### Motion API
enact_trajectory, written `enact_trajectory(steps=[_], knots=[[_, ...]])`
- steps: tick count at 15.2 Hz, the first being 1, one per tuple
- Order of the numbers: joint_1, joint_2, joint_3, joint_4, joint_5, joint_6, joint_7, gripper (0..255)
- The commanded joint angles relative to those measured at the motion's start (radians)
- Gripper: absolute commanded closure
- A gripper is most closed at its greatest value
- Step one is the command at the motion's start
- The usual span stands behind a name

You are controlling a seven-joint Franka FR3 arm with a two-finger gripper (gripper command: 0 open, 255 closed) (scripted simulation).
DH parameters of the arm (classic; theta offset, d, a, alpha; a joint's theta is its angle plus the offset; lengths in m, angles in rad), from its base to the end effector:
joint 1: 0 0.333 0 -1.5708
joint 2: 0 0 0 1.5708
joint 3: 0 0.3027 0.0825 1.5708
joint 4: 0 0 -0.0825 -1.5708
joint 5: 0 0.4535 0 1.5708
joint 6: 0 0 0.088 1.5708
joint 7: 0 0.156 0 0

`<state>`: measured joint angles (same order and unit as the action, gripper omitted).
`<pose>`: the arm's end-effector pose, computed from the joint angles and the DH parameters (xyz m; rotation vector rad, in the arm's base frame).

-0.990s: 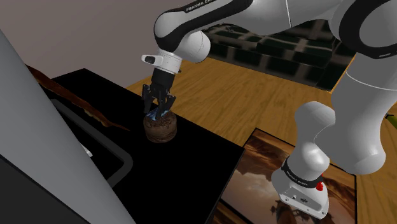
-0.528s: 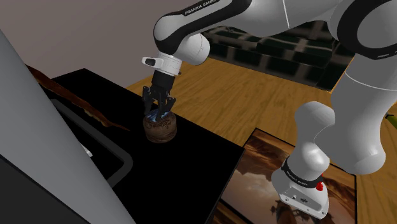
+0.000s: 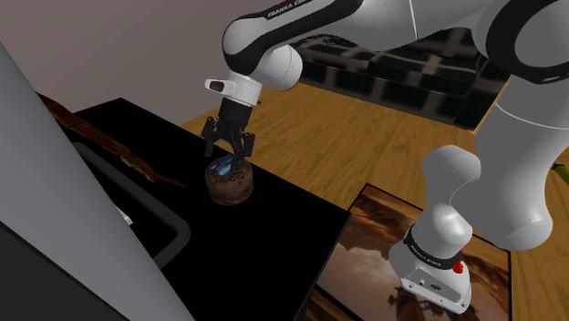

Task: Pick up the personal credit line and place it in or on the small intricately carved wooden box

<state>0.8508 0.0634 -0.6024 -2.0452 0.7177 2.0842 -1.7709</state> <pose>0.5946 0.2144 0.3348 -1.8027 -1.9584 -0.5456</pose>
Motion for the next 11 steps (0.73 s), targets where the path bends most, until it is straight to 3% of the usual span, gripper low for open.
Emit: enact_trajectory(steps=[1,3,11], knots=[[-0.009,-0.021,-0.011,0.020,-0.028,-0.035,0.016,0],[-0.020,-0.047,-0.024,0.043,-0.060,-0.079,0.034,0],[-0.020,-0.047,-0.023,0.043,-0.060,-0.079,0.034,0]])
